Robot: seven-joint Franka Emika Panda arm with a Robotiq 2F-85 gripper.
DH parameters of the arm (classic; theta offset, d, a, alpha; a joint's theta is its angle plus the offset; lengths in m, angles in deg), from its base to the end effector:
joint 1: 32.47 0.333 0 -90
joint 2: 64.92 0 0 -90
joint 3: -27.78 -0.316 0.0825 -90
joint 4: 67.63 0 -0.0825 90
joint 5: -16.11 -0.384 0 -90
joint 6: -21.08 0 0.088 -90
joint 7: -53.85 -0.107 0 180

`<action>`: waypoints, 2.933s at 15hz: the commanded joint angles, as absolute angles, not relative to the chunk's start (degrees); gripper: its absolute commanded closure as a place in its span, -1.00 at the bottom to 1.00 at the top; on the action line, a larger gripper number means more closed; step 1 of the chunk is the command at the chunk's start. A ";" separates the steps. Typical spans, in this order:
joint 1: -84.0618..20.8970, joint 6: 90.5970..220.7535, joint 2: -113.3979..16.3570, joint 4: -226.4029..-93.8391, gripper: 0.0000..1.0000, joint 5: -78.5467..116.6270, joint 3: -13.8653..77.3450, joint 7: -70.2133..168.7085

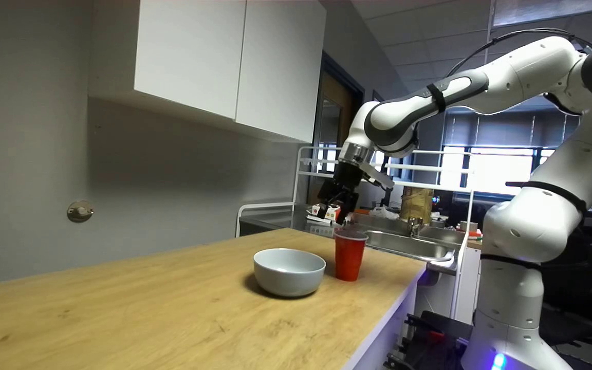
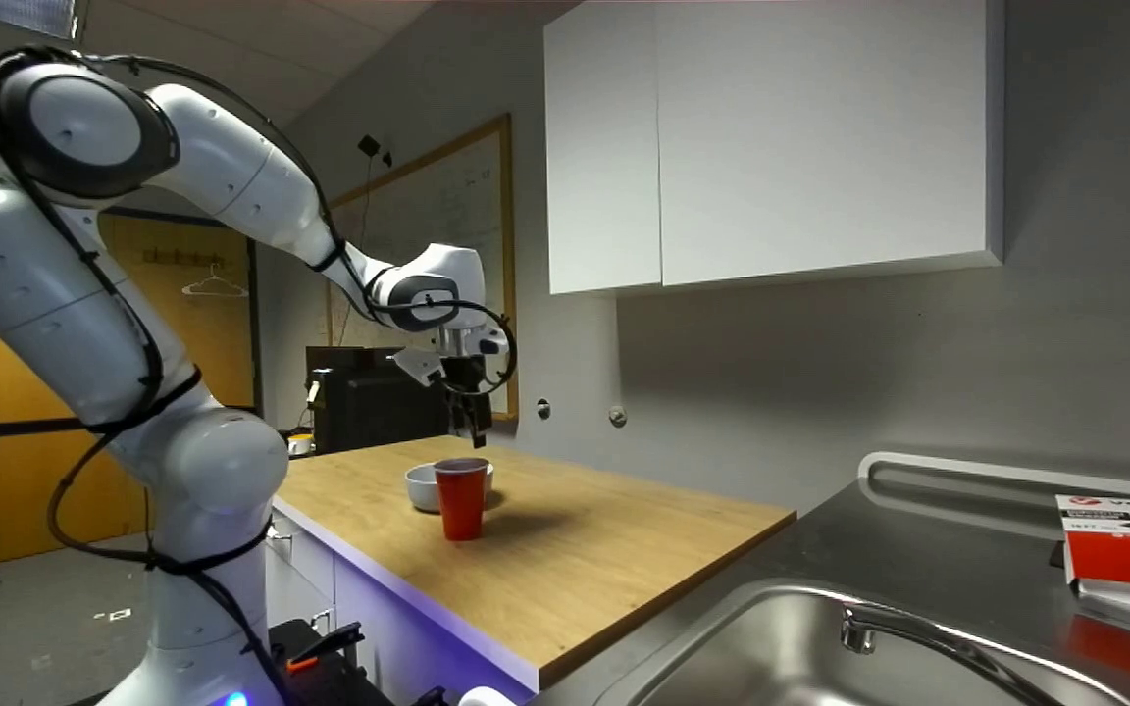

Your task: Pour the contents in the cup into the bowl

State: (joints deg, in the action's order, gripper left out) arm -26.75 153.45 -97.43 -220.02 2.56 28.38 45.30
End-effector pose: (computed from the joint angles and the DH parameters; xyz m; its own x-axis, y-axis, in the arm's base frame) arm 0.3812 0.0388 0.4391 0.9624 -0.2150 0.1659 -0.1730 -0.9563 -0.2359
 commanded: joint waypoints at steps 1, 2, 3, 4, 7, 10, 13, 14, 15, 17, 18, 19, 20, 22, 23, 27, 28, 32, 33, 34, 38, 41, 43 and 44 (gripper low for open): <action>-27.64 153.15 -97.44 -219.88 -1.00 1.99 27.56 45.74; -27.88 153.10 -97.54 -220.12 -1.00 2.47 27.37 45.62; -28.11 153.14 -97.80 -220.40 -1.00 2.80 27.35 45.68; -28.59 153.78 -98.04 -220.80 -1.00 3.39 27.33 45.71; -30.04 153.15 -98.30 -221.37 -1.00 3.21 28.34 45.40; -32.72 152.36 -98.76 -222.03 -1.00 3.62 28.02 42.76; -35.14 152.86 -98.17 -222.09 -1.00 4.21 27.87 41.19; -36.20 153.03 -97.97 -222.18 -1.00 4.79 27.98 40.79; -37.23 152.88 -97.78 -222.22 -1.00 5.33 28.19 40.34; -39.48 151.82 -97.94 -222.52 -1.00 6.63 29.00 39.76; -40.36 150.43 -98.15 -222.63 -1.00 6.89 29.72 39.96; -40.83 147.93 -98.65 -222.70 -1.00 6.73 30.75 40.74; -41.16 145.59 -98.96 -222.63 -1.00 6.37 31.53 41.37; -41.06 140.36 -100.43 -222.74 -1.00 5.62 32.99 43.30; -40.81 138.44 -101.77 -223.07 -1.00 5.57 33.27 44.21; -40.36 134.33 -105.43 -223.59 -1.00 6.15 32.62 46.33; -40.43 135.87 -105.51 -223.83 -1.00 6.83 31.81 46.13; -39.78 139.40 -103.43 -223.73 -1.00 8.00 29.64 44.88; -39.69 140.46 -102.37 -223.59 -1.00 8.28 29.07 44.37; -39.73 141.25 -101.33 -223.34 -1.00 8.63 28.56 43.81; -40.24 144.32 -96.91 -222.56 -1.00 10.36 27.22 41.79; -40.58 146.37 -94.14 -222.24 -0.49 11.88 27.13 40.30; -40.54 147.08 -92.89 -222.06 -0.18 12.41 27.32 39.54; -40.51 147.44 -92.46 -222.02 -0.04 12.62 27.38 39.24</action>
